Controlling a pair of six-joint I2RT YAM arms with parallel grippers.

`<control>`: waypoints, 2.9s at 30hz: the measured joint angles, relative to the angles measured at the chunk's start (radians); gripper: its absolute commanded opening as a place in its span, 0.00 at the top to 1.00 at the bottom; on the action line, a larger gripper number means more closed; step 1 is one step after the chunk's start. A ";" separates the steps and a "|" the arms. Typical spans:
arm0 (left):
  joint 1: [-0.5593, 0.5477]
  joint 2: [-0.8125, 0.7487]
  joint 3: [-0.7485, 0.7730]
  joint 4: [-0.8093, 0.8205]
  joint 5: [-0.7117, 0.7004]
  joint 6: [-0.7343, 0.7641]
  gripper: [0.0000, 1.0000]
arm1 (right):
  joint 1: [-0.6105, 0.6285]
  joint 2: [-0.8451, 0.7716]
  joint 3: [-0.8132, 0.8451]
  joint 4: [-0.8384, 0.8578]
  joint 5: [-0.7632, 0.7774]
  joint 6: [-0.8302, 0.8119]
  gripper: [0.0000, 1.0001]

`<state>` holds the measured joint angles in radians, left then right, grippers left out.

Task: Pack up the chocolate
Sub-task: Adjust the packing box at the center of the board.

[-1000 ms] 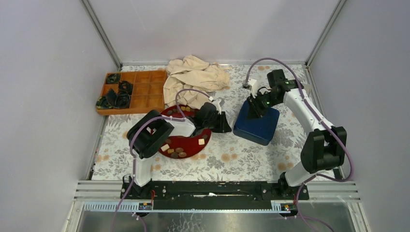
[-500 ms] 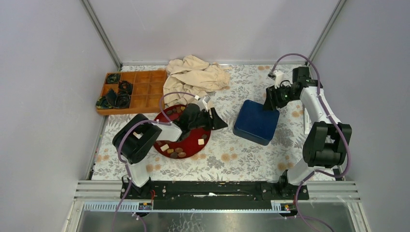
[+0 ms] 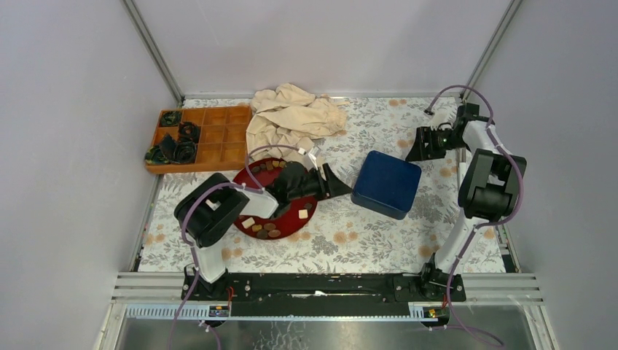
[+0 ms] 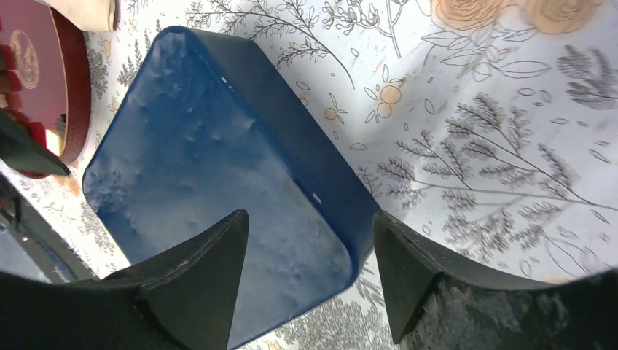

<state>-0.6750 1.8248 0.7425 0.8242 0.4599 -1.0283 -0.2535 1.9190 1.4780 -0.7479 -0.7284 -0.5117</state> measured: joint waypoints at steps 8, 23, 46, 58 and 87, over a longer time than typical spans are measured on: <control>-0.111 0.013 -0.086 0.114 -0.111 -0.125 0.75 | 0.004 0.113 0.013 -0.037 -0.078 0.005 0.39; -0.130 0.099 -0.124 0.184 -0.204 -0.213 0.83 | 0.000 -0.064 -0.277 0.016 -0.109 0.038 0.52; -0.129 0.159 -0.174 0.349 -0.245 -0.373 0.78 | -0.010 -0.164 -0.389 -0.019 -0.112 -0.027 0.52; -0.130 0.157 -0.193 0.368 -0.349 -0.436 0.82 | -0.010 -0.164 -0.389 -0.057 -0.125 -0.033 0.51; -0.042 0.063 -0.128 0.158 -0.372 -0.278 1.00 | 0.000 -0.187 -0.285 -0.045 -0.156 0.035 0.41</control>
<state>-0.7170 1.8874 0.6147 0.9825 0.0875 -1.3067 -0.2535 1.7325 1.1934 -0.7929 -0.8848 -0.4770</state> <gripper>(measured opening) 0.011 0.584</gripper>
